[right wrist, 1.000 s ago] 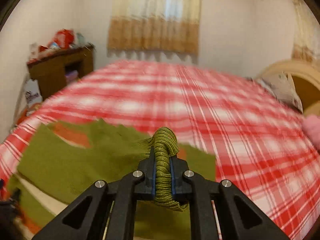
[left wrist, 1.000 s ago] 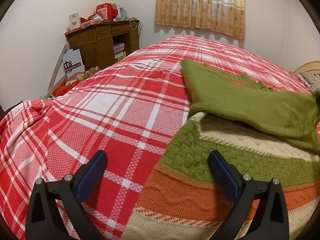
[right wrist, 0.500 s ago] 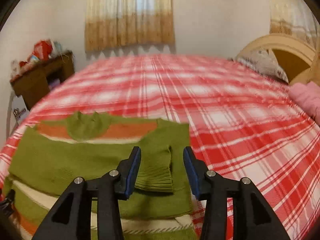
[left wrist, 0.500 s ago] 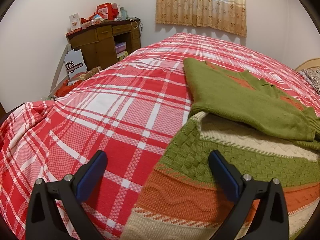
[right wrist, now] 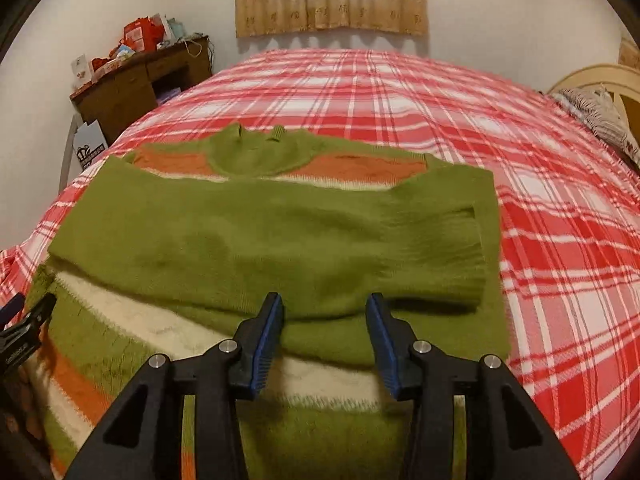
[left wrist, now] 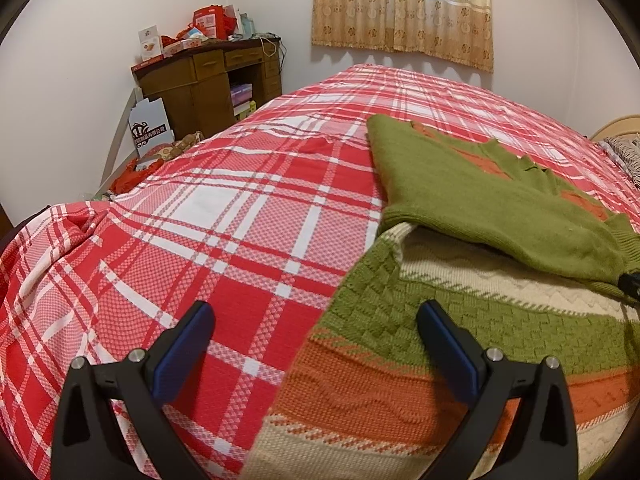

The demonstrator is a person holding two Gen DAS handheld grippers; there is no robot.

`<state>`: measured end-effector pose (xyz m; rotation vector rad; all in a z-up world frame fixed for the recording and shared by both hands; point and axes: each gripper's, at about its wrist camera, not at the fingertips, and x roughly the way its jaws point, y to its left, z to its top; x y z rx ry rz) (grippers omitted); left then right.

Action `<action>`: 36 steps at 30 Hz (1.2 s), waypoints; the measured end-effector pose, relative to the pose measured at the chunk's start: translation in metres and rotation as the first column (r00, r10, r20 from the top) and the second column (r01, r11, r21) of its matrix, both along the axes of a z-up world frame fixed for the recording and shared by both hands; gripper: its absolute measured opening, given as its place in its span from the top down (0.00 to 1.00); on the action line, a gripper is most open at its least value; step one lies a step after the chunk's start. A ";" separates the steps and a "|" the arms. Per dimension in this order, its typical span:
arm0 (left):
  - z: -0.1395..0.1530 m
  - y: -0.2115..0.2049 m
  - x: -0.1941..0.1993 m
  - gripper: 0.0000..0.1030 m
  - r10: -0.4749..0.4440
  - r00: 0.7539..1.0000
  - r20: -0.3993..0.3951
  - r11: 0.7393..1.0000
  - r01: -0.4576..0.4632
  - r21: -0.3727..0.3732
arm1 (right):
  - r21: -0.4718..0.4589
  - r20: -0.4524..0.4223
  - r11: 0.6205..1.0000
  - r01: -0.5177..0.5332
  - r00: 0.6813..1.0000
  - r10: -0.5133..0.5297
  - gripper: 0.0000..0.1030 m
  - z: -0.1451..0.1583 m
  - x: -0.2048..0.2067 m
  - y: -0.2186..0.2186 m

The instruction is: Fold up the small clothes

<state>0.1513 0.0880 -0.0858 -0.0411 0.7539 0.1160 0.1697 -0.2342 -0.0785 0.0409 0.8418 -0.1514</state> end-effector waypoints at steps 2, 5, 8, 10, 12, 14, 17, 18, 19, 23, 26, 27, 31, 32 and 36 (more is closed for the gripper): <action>0.000 0.000 0.000 0.00 0.003 1.000 -0.008 1.000 -0.003 -0.001 | -0.017 0.027 1.000 0.012 1.000 -0.011 0.56 0.008 -0.010 -0.005; 0.007 0.004 -0.002 0.01 0.006 1.000 -0.024 1.000 -0.006 -0.003 | -0.003 0.123 0.998 0.070 0.990 -0.069 0.56 0.031 -0.027 -0.025; 0.026 0.004 -0.001 0.01 0.009 1.000 0.023 1.000 -0.009 -0.005 | 0.016 0.189 0.991 0.130 0.973 -0.130 0.56 0.053 -0.036 -0.050; 0.041 0.000 0.007 0.01 0.015 0.998 0.061 1.000 -0.016 0.009 | 0.002 0.195 0.991 0.135 0.972 -0.132 0.65 0.060 -0.032 -0.057; 0.054 -0.005 0.019 0.01 0.004 0.996 0.094 1.000 -0.005 0.017 | 0.004 0.191 0.991 0.131 0.973 -0.129 0.71 0.064 -0.019 -0.061; 0.060 -0.011 0.034 0.01 0.011 0.993 0.116 0.999 -0.015 0.031 | 0.031 0.186 0.992 0.123 0.974 -0.127 0.71 0.063 -0.007 -0.061; 0.050 -0.017 0.063 0.03 0.049 0.995 0.086 0.997 -0.054 0.054 | 0.009 0.148 0.995 0.101 0.984 -0.101 0.71 0.051 0.023 -0.053; 0.042 -0.018 0.069 0.05 0.063 0.996 0.057 0.996 -0.067 0.066 | 0.002 0.136 0.995 0.099 0.986 -0.098 0.71 0.046 0.030 -0.051; 0.035 -0.018 0.075 0.09 0.070 0.997 0.027 0.995 -0.072 0.072 | 0.007 0.121 0.995 0.098 0.988 -0.098 0.71 0.040 0.038 -0.051; 0.009 -0.008 0.084 0.08 0.085 0.995 -0.059 0.995 -0.082 0.049 | 0.074 0.021 0.993 0.090 0.996 -0.091 0.72 0.000 0.063 -0.061; 0.009 -0.005 0.083 0.02 0.096 0.993 -0.069 0.995 -0.094 0.032 | 0.076 0.043 0.993 0.090 0.995 -0.093 0.71 0.001 0.063 -0.061; 0.007 -0.003 0.084 0.00 0.100 0.992 -0.080 0.995 -0.098 0.027 | 0.067 0.045 0.994 0.088 0.995 -0.091 0.71 0.001 0.063 -0.060; 0.007 -0.005 0.083 0.00 0.103 0.990 -0.093 0.995 -0.103 0.010 | 0.070 0.048 0.994 0.087 0.995 -0.090 0.71 0.002 0.061 -0.060; 0.008 -0.004 0.082 0.00 0.096 0.991 -0.092 0.995 -0.097 -0.005 | 0.075 0.045 0.993 0.087 0.995 -0.091 0.70 0.003 0.060 -0.060; 0.024 0.005 0.058 0.02 -0.039 0.997 -0.073 0.998 0.034 -0.060 | 0.096 0.065 0.992 0.086 0.994 -0.092 0.69 0.028 0.022 -0.052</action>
